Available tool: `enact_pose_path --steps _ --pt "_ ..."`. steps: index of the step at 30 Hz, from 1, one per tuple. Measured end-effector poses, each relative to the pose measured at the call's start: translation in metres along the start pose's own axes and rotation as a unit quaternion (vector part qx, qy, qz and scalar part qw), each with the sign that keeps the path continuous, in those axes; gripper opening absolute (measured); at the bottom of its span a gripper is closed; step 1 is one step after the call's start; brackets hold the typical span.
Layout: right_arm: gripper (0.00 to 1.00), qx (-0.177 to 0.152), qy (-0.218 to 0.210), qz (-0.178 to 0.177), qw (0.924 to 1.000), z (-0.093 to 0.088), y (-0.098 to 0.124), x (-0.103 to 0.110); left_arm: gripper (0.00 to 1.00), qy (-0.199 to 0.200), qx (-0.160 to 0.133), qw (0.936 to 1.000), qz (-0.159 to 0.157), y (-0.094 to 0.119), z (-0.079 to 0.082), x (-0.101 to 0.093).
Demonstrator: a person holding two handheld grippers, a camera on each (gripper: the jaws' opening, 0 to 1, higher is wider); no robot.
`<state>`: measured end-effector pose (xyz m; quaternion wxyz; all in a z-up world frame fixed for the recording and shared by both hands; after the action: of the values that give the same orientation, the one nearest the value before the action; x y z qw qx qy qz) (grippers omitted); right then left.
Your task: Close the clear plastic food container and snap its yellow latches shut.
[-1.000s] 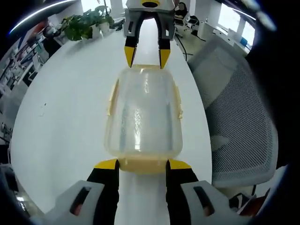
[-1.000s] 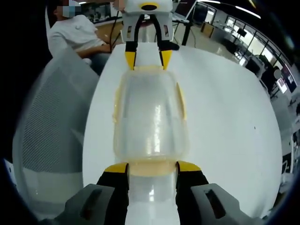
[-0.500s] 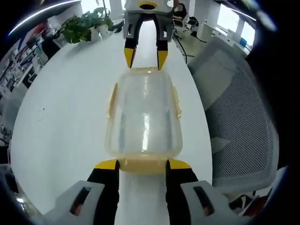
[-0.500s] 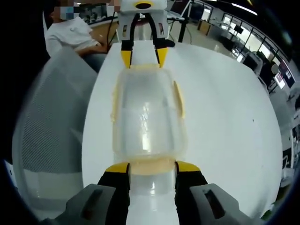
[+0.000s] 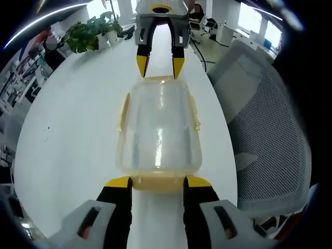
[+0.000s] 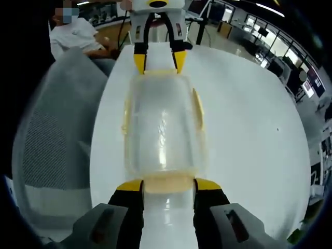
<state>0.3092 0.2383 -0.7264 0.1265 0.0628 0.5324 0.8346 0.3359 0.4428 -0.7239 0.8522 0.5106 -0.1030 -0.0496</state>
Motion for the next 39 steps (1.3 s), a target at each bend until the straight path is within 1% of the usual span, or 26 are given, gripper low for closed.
enact_pose_path --steps 12,29,39 --pt "0.35 0.005 -0.001 -0.013 0.9999 -0.012 0.008 -0.002 0.37 -0.008 -0.009 0.9999 0.001 -0.007 0.014 0.004" --pt "0.35 0.014 -0.004 -0.021 0.9997 -0.025 0.014 -0.005 0.37 -0.010 -0.016 0.9998 -0.001 -0.016 0.025 0.008" --pt "0.35 0.017 -0.010 -0.027 0.9994 -0.034 0.020 -0.006 0.37 -0.012 -0.020 0.9997 -0.003 -0.021 0.035 0.010"
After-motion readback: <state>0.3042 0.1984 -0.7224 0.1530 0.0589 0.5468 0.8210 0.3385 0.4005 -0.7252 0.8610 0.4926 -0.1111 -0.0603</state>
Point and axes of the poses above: the point that each gripper's makers call its tool centre point, and the gripper's own axes: y roughly backward along the fingers, x roughly to its left, z roughly out of its top, the point moved 5 cm from there along y, roughly backward along the fingers, and after that the axes turned 6 degrees about -y, right-handed, at the moved point
